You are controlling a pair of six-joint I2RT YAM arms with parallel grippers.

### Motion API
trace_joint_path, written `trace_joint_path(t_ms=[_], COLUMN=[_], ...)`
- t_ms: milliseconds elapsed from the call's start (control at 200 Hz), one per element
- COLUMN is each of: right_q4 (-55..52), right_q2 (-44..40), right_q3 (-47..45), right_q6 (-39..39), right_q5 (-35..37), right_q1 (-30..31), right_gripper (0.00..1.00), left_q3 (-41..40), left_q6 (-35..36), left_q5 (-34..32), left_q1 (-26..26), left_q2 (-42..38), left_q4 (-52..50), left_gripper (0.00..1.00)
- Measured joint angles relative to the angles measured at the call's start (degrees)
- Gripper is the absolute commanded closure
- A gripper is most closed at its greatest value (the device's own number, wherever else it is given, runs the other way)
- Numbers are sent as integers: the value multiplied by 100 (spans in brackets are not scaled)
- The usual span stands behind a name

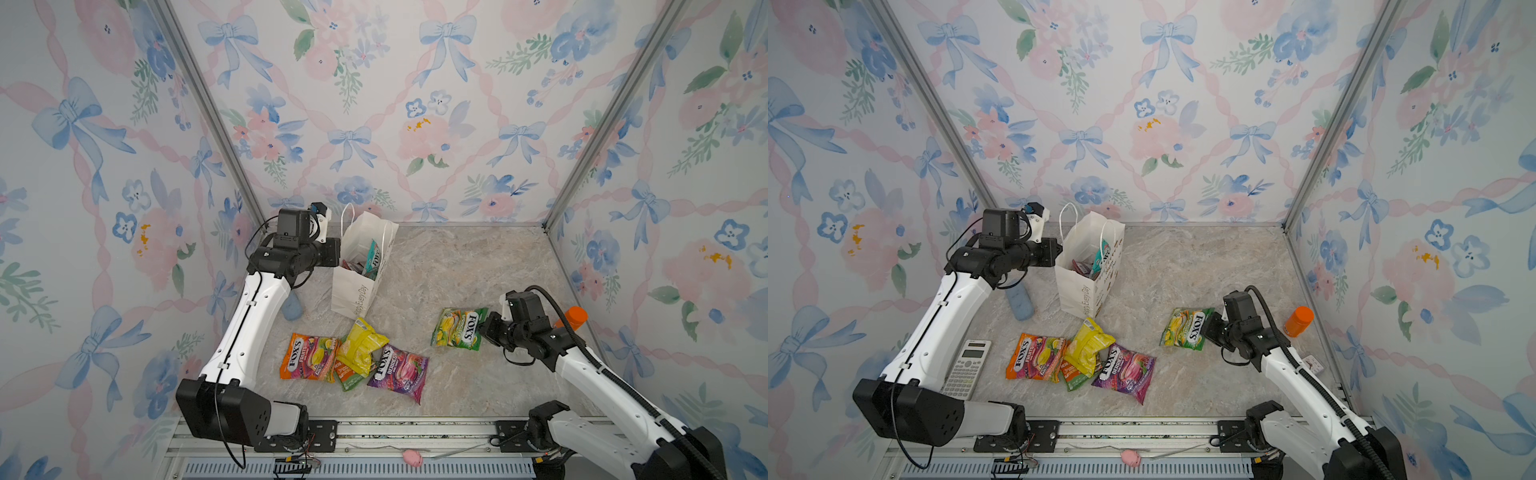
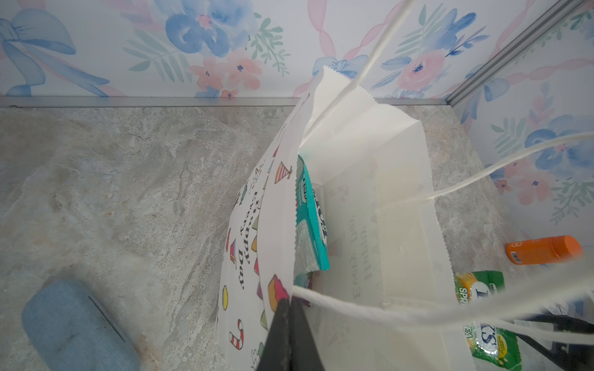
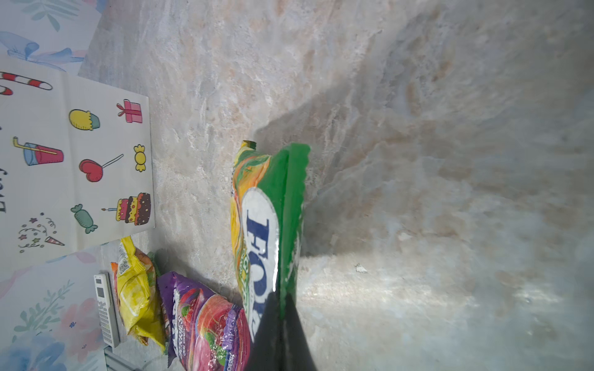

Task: Place the snacks into the paper bag
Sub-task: Pick up the snack at the center of the table, then place the snack in the paper bag.

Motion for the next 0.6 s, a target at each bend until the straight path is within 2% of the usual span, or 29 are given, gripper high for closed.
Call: trace_joint_path(t_ms=[600], right_q4=[-72], right_q2=[1071], right_q3=[2175], right_q6=[-573], right_q5=[455], right_q1=[638], right_gripper=[100], left_q3=[0], left_q6=[0], left_q5=[2], left_q1=[0], left_q2=[0], left_q4=[0], left_gripper=[100])
